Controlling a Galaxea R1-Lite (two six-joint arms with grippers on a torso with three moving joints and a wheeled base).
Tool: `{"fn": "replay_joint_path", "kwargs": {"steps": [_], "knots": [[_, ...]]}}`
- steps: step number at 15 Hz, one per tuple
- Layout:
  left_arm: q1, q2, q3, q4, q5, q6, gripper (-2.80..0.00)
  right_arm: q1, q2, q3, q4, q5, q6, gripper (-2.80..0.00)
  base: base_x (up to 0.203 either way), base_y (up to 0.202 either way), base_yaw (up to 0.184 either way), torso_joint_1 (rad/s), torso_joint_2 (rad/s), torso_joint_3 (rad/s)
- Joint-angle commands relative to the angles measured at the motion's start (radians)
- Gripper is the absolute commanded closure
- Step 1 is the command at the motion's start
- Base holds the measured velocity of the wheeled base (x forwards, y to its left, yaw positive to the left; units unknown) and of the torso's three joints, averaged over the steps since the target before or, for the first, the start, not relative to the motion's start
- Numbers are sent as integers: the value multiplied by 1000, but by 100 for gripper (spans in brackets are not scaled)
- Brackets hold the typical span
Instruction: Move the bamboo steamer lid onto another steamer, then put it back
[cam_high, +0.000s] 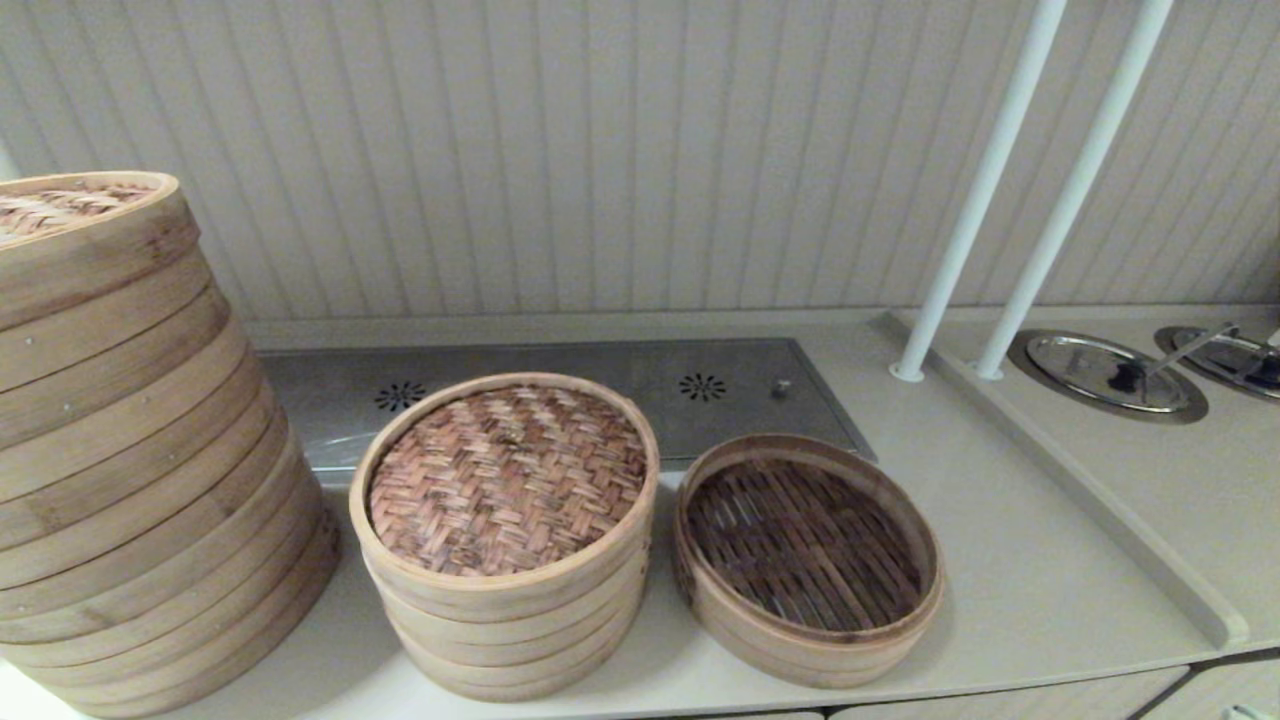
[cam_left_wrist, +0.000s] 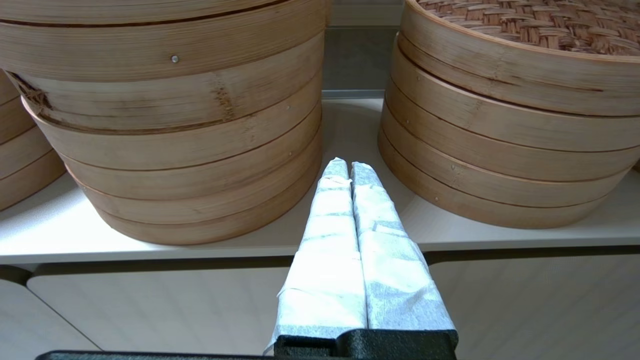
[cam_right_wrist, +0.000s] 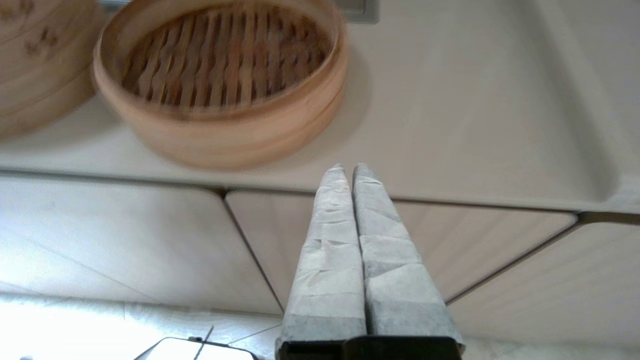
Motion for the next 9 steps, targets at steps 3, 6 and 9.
{"fn": "replay_joint_path", "kwargs": {"steps": [3,6,9], "knots": [[0,2,0,0,0,1,0,26,-196,114,-3,-5,2,0,0,0,0,0,0,0],[0,2,0,-1,0,1,0,28,-302,139,-25,-88,4,0,0,0,0,0,0,0],[0,2,0,-1,0,0,0,30,-406,164,-4,-129,1,0,0,0,0,0,0,0]]}}
